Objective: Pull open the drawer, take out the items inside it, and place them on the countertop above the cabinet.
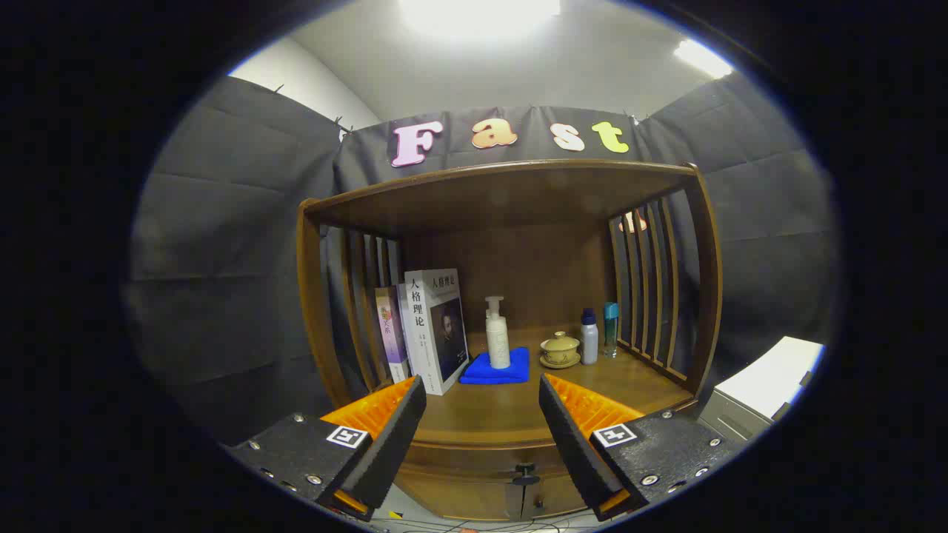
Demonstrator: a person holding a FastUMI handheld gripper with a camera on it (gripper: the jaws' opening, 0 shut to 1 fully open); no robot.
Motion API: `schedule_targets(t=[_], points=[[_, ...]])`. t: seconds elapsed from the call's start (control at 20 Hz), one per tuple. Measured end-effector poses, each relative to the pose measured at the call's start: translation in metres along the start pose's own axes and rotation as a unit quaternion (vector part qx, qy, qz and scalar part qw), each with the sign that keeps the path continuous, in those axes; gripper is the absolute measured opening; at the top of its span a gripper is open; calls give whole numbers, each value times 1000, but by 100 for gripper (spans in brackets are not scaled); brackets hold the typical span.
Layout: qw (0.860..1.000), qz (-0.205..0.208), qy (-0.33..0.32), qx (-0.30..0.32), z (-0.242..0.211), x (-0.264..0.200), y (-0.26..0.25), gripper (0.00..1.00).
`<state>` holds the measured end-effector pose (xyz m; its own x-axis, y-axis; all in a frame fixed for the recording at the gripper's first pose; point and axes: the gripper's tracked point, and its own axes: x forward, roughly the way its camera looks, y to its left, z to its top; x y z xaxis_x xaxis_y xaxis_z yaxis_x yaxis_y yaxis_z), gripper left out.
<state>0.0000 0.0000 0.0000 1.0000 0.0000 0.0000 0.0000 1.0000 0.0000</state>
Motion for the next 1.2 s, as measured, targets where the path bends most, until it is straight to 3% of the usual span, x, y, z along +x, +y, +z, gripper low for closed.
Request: schedule_targets(t=[0.5,1.2], points=[[999,-13,30,-10,-12,10,-12,94],[999,-24,24,-13,-18,8,-9,94]])
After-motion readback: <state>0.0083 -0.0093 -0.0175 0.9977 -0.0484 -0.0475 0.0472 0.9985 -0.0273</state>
